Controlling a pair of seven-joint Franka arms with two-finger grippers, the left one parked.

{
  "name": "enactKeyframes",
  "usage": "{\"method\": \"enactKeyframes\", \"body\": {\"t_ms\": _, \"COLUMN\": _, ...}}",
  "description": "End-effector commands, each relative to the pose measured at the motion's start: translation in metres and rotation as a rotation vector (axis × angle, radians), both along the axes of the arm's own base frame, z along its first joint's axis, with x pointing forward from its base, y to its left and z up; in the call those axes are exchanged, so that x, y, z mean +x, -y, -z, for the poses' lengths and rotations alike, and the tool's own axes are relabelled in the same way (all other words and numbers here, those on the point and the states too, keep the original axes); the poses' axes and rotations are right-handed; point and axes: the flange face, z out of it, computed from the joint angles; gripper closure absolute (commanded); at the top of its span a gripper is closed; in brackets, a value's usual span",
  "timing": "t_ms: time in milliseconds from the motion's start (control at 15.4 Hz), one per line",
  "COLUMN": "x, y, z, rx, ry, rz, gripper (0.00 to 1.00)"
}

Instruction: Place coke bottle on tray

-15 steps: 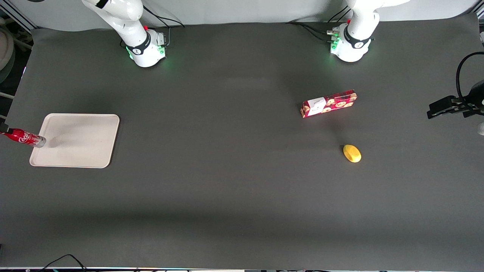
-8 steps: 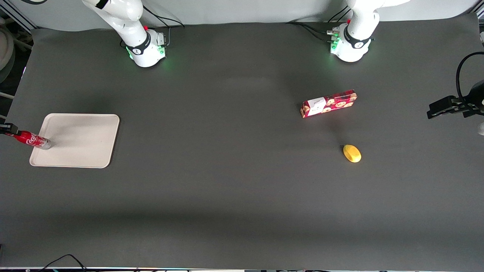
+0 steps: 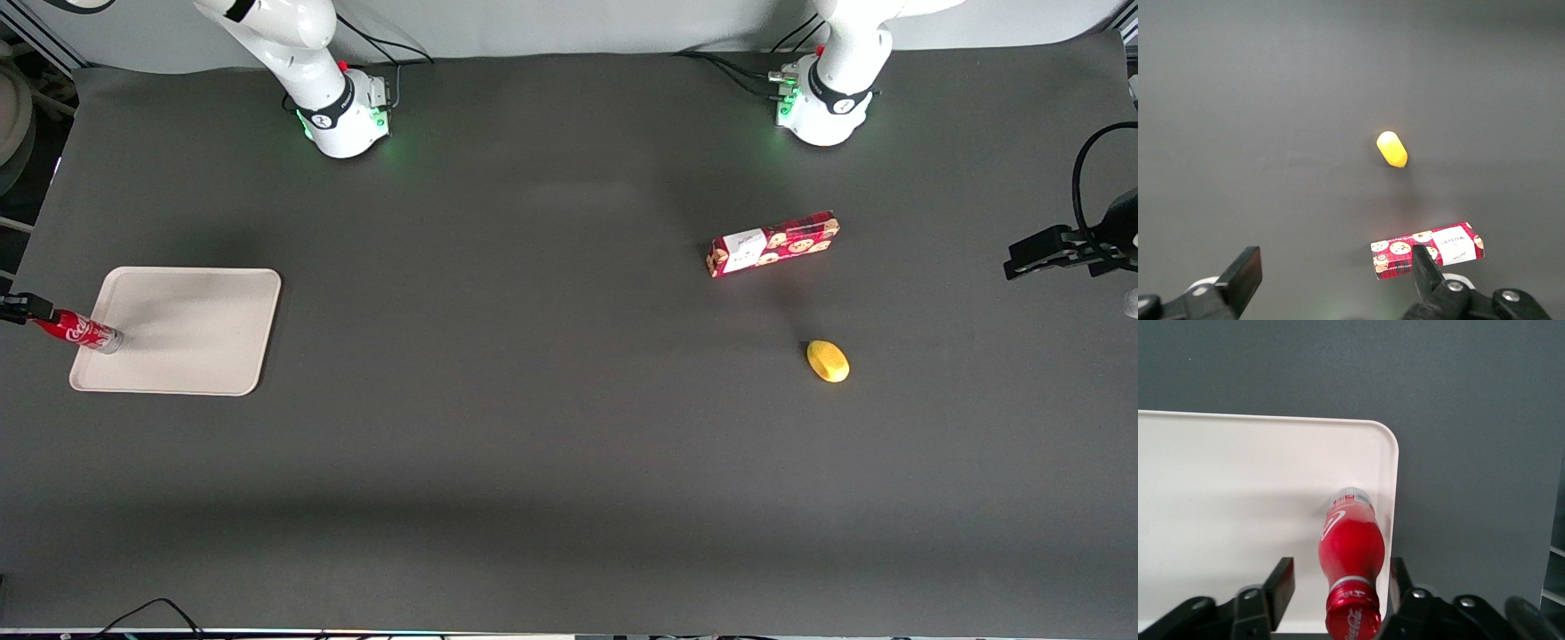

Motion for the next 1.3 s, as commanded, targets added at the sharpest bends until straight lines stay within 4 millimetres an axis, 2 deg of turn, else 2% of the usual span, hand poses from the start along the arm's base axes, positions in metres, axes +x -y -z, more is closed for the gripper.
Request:
{"method": "enactKeyframes", "body": {"t_ms": 0, "x": 0.008, "y": -0.01, "z": -0.033, "rx": -0.007, "ry": 0.07, "rz": -0.019, "gripper": 0.0}}
{"method": "enactKeyframes", "body": {"t_ms": 130, "x": 0.02, "y": -0.03, "z": -0.069, "rx": -0.024, "ry": 0.108, "rz": -0.034, "gripper": 0.0}}
{"method": "enactKeyframes", "body": {"t_ms": 260, "x": 0.038, "y": -0.069, "z": -0.107, "rx": -0.038, "ry": 0.12, "rz": -0.018, "gripper": 0.0}}
{"method": "enactKeyframes", "body": {"t_ms": 390, "x": 0.057, "y": -0.12, "z": -0.147, "rx": -0.025, "ry": 0.145, "rz": -0.004, "gripper": 0.0}}
{"method": "enactKeyframes", "body": {"t_ms": 520, "x": 0.065, "y": -0.168, "z": -0.187, "rx": -0.011, "ry": 0.153, "rz": -0.027, "gripper": 0.0}}
{"method": "enactKeyframes", "body": {"t_ms": 780, "x": 0.064, "y": -0.283, "z": -0.257, "rx": 0.038, "ry": 0.133, "rz": 0.063, "gripper": 0.0}}
{"method": "enactKeyframes", "body": {"t_ms": 911, "x": 0.058, "y": -0.329, "z": -0.284, "rx": 0.05, "ry": 0.099, "rz": 0.06, "gripper": 0.0}}
{"method": "enactKeyframes", "body": {"t_ms": 1106, "x": 0.039, "y": -0.369, "z": -0.32, "rx": 0.063, "ry": 0.11, "rz": 0.045, "gripper": 0.0}}
{"method": "enactKeyframes", "body": {"t_ms": 1236, "x": 0.034, "y": -0.38, "z": -0.322, "rx": 0.066, "ry": 0.088, "rz": 0.03, "gripper": 0.0}}
